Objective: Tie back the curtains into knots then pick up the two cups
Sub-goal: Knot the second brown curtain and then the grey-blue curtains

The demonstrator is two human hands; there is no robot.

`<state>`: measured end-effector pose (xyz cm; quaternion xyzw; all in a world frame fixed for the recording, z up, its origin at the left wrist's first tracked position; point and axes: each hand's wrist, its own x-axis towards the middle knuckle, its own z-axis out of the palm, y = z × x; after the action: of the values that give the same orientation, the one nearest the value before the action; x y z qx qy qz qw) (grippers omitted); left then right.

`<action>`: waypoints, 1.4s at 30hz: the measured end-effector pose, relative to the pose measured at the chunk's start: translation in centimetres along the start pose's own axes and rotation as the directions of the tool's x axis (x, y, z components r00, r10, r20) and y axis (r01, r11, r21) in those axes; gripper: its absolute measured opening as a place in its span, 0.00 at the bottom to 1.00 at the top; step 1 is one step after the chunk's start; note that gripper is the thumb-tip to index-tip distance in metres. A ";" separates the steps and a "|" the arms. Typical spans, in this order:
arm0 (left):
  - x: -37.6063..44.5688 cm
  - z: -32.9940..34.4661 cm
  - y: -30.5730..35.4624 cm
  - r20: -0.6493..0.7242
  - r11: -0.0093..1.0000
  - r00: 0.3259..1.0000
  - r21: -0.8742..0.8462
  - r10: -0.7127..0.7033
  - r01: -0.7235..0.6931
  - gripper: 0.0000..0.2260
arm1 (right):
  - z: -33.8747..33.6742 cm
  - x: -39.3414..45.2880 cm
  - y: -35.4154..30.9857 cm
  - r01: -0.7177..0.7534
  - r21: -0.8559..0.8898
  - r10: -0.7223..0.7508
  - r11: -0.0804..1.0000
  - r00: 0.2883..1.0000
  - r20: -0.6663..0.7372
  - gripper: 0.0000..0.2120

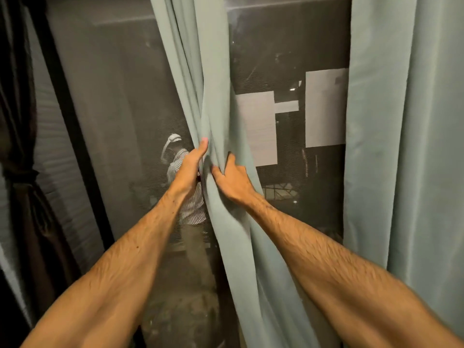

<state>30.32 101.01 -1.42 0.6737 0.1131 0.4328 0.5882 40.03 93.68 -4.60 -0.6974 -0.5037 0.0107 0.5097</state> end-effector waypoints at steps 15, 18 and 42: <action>1.5 -8.1 -7.3 -0.220 0.898 0.975 0.421 -0.035 0.127 0.24 | 8.4 -2.6 3.1 0.083 -0.057 -0.069 0.995 0.975 0.210 0.37; 0.7 -8.1 -8.0 -0.271 0.858 0.959 0.470 -0.082 0.206 0.19 | 8.9 -3.2 5.1 -0.138 0.121 0.114 0.983 0.977 0.182 0.34; 0.4 -11.2 -11.7 -0.280 0.822 0.949 0.568 0.147 0.040 0.40 | 20.4 -3.0 23.5 -0.513 0.116 0.404 0.850 0.778 0.481 0.27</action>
<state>26.71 112.37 -12.38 0.7437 0.3086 0.4968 0.3237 44.06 106.49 -32.82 -0.7115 -0.4137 0.3533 0.4448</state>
